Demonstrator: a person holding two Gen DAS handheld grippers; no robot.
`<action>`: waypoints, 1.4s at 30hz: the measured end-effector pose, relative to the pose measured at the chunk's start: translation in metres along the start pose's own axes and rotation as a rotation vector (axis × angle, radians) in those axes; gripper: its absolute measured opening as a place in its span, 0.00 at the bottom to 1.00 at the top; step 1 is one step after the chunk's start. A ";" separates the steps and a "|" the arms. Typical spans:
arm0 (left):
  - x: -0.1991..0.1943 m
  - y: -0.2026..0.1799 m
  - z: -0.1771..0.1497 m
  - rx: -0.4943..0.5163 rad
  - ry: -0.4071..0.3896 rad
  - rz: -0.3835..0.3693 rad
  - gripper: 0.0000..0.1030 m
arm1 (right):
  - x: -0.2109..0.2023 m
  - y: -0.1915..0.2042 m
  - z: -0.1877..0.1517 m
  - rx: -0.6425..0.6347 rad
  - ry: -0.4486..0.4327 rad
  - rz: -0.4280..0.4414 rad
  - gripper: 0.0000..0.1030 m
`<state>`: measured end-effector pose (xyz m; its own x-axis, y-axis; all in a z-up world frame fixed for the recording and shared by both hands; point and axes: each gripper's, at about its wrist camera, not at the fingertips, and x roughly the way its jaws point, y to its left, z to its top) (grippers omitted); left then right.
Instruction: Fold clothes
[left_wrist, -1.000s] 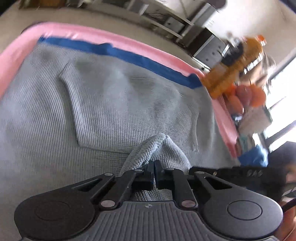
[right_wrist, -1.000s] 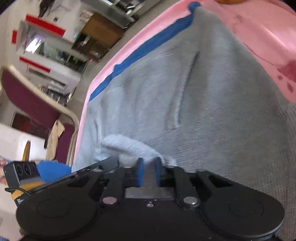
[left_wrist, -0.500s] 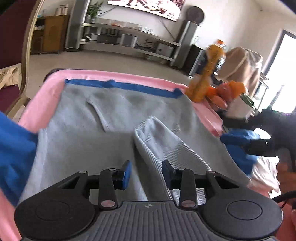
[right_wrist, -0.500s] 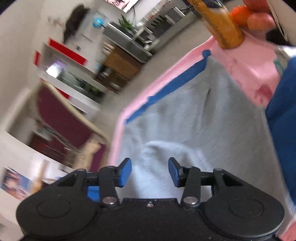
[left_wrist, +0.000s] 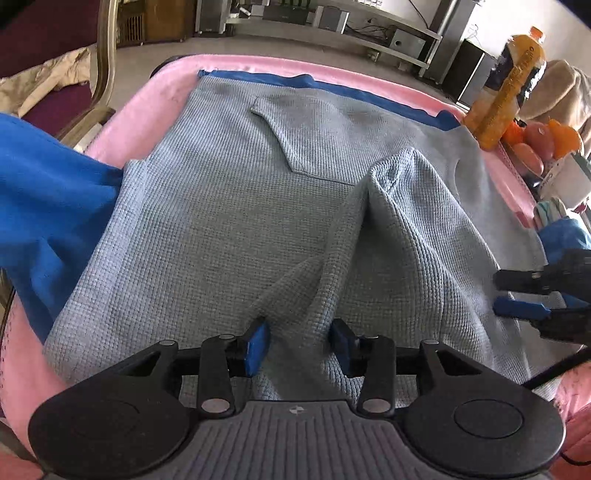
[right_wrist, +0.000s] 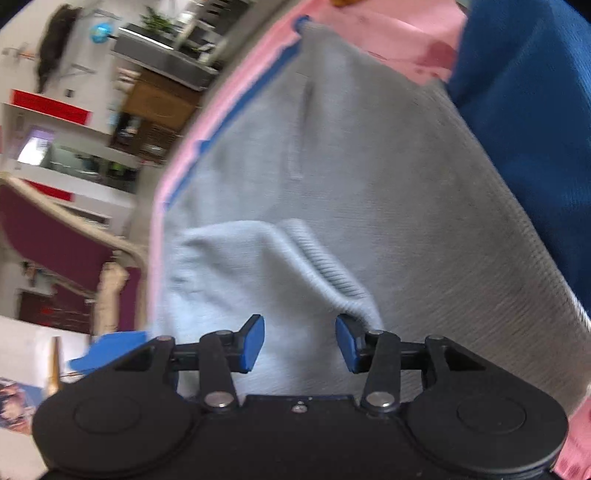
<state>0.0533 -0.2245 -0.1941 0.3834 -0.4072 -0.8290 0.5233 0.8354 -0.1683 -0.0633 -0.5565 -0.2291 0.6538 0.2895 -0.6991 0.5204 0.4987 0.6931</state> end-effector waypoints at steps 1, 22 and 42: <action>0.000 -0.001 0.000 0.006 -0.003 0.003 0.41 | 0.001 -0.001 0.001 -0.003 -0.006 -0.006 0.25; -0.114 -0.095 0.021 0.132 -0.239 -0.089 0.57 | -0.240 -0.002 0.021 -0.023 -0.703 0.292 0.68; -0.035 -0.229 0.024 0.341 -0.046 -0.140 0.60 | -0.212 -0.223 0.127 0.609 -0.783 -0.009 0.32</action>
<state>-0.0624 -0.4106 -0.1138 0.3197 -0.5318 -0.7842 0.7936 0.6025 -0.0850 -0.2483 -0.8330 -0.2130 0.7124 -0.4430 -0.5443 0.5775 -0.0707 0.8133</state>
